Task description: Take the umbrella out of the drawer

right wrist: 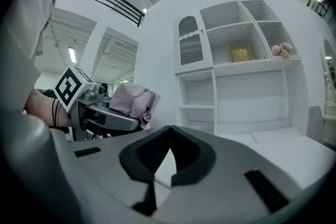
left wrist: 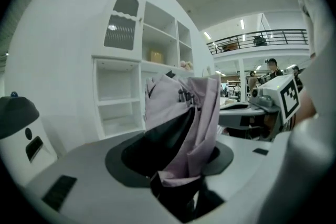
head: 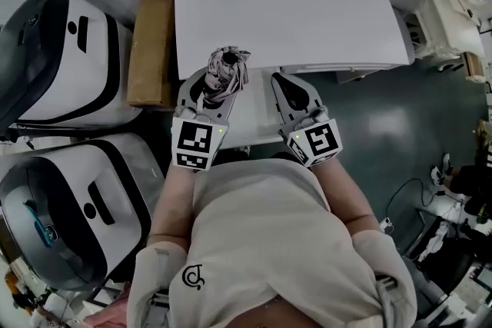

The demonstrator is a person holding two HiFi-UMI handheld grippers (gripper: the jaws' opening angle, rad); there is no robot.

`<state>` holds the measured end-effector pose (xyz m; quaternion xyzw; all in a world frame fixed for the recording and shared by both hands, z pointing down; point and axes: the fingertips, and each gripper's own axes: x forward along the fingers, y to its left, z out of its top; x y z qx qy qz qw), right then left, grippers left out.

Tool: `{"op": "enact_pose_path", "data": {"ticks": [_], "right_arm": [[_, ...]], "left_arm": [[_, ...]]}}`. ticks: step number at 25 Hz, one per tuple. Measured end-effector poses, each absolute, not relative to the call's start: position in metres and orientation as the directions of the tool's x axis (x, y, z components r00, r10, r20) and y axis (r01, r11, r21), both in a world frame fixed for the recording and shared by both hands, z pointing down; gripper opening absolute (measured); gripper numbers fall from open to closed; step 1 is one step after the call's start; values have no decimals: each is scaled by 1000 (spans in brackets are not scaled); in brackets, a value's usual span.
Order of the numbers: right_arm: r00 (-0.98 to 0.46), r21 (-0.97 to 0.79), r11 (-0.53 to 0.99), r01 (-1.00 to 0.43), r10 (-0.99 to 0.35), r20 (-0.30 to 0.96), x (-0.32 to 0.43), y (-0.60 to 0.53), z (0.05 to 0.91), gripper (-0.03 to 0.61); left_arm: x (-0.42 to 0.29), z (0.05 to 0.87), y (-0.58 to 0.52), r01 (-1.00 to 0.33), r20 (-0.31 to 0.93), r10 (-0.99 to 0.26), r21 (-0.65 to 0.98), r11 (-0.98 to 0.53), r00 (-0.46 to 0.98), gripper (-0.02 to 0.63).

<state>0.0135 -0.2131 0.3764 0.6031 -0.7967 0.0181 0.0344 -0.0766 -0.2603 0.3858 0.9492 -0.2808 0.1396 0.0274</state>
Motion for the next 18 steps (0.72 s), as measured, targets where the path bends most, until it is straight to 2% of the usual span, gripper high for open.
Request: {"op": "enact_pose_path", "data": {"ticks": [7,12,18], "right_arm": [[-290,40,290,-956,-957,6,-5,-227,349,6],[-311,-3,312,-950,-950,-32,-17,-235,334,5],[-334,39,333,-942,-942,-39,-25,-233,323,5]], "left_arm": [[-118,334,-262,-586,122,-589,-59,-808,799,225],[-144,308,-262,-598,17,-600,-51,-800,800,227],[-158,306,-271,-625,8,-626,-36,-780,780,227]]}}
